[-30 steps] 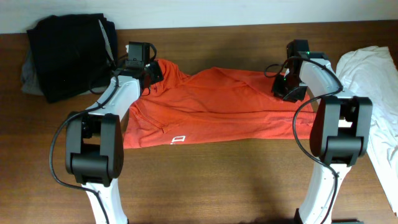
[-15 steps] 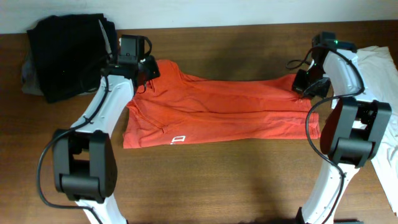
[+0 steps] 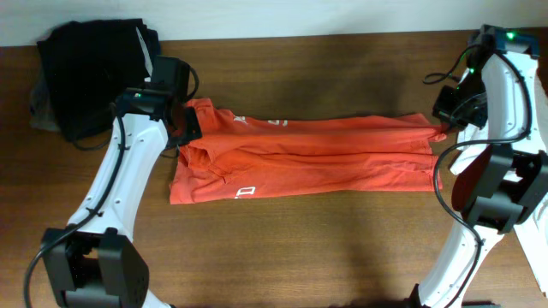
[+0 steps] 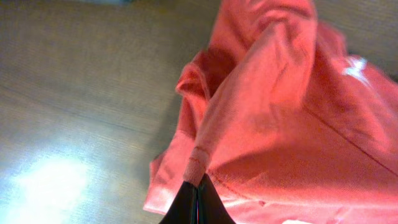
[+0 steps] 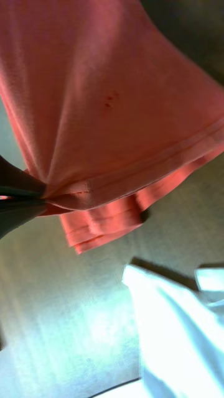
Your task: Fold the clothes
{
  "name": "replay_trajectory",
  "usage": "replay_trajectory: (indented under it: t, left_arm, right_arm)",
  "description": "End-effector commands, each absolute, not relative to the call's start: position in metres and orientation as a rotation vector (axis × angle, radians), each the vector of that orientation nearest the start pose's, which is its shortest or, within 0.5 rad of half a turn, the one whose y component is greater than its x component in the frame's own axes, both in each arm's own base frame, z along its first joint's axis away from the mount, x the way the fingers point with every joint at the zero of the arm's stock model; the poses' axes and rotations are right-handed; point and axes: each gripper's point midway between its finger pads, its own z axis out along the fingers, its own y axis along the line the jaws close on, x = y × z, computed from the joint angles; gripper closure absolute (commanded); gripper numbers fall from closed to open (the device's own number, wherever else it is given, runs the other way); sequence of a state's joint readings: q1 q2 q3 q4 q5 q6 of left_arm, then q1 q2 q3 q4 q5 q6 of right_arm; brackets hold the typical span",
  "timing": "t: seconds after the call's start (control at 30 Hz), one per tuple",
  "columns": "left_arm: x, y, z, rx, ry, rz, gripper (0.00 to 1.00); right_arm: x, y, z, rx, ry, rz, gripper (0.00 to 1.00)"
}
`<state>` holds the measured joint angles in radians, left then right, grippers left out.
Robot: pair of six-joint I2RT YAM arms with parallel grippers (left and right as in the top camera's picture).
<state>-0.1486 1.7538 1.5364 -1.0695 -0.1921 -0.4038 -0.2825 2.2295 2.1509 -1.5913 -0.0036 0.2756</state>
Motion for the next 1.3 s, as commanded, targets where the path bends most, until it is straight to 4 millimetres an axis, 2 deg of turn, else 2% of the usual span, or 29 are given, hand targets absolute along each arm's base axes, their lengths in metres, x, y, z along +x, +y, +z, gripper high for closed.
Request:
replay_trajectory:
  t: [0.0,0.17,0.33,0.37,0.4,0.43,0.47,0.5,0.53,0.57,0.67,0.7,0.73,0.77,0.8,0.87,0.9,0.97,1.0,1.03,1.13,1.27]
  left_arm:
    - [0.379,-0.001,0.154,-0.455,2.785,0.219,0.99]
    - [0.349,0.017,0.147,-0.515,2.899,0.283,0.99]
    - [0.334,0.007,0.143,-0.538,2.972,0.223,0.99]
    - [0.329,0.000,0.141,-0.538,3.004,0.164,0.98]
    - [0.326,-0.002,0.140,-0.534,3.023,0.164,0.88]
    - [0.322,-0.004,0.140,-0.520,3.038,0.169,0.53]
    - [0.321,-0.005,0.140,-0.507,3.044,0.172,0.41]
    - [0.321,-0.008,0.140,-0.466,3.053,0.173,0.34]
    - [0.321,-0.009,0.140,-0.460,3.054,0.172,0.16]
    - [0.321,-0.010,0.140,-0.458,3.051,0.171,0.14]
    - [0.334,-0.012,0.140,-0.452,3.001,0.142,0.16]
    - [0.350,-0.022,0.140,-0.430,2.952,0.073,0.34]
    - [0.357,-0.031,0.138,-0.409,2.934,0.026,0.51]
    - [0.362,-0.039,0.133,-0.387,2.930,-0.007,0.66]
    - [0.365,-0.046,0.124,-0.365,2.937,-0.012,0.70]
    - [0.368,-0.060,0.101,-0.323,2.975,-0.025,0.73]
    - [0.369,-0.068,0.086,-0.307,3.006,-0.045,0.80]
    - [0.373,-0.072,0.055,-0.300,3.060,-0.024,0.89]
    - [0.374,-0.071,0.048,-0.304,3.071,-0.018,0.91]
    - [0.378,-0.068,0.034,-0.316,3.082,-0.009,0.99]
    - [0.386,-0.055,0.009,-0.362,3.091,0.037,0.99]
    - [0.380,-0.018,-0.014,-0.491,3.133,0.107,0.99]
  right_arm:
    - [0.386,-0.117,0.123,0.840,3.139,-0.017,0.96]
    - [0.381,-0.114,0.123,0.836,3.164,-0.015,0.96]
    - [0.380,-0.112,0.121,0.833,3.176,-0.016,0.95]
    - [0.380,-0.112,0.121,0.833,3.176,-0.015,0.89]
    - [0.380,-0.112,0.121,0.833,3.176,-0.015,0.69]
    - [0.379,-0.112,0.121,0.832,3.179,-0.015,0.41]
    - [0.378,-0.111,0.121,0.833,3.185,-0.014,0.31]
    - [0.376,-0.111,0.122,0.835,3.192,-0.014,0.30]
    - [0.375,-0.111,0.122,0.837,3.196,-0.014,0.29]
    - [0.374,-0.111,0.122,0.839,3.198,-0.013,0.29]
    - [0.376,-0.107,0.122,0.839,3.198,0.020,0.29]
    - [0.378,-0.099,0.122,0.828,3.199,0.066,0.44]
    - [0.380,-0.093,0.122,0.809,3.202,0.083,0.63]
    - [0.381,-0.087,0.121,0.758,3.217,0.087,0.84]
    - [0.381,-0.077,0.119,0.687,3.244,0.094,0.96]
    - [0.381,-0.057,0.111,0.593,3.283,0.091,0.96]
    - [0.382,-0.046,0.103,0.550,3.293,0.086,0.96]
    - [0.383,-0.031,0.082,0.491,3.312,0.072,0.96]
    - [0.382,-0.029,0.077,0.481,3.317,0.071,0.96]
    - [0.382,-0.026,0.064,0.470,3.319,0.070,0.96]
    - [0.379,-0.027,0.039,0.469,3.320,0.060,0.96]
    - [0.369,-0.029,0.005,0.468,3.324,0.038,0.96]
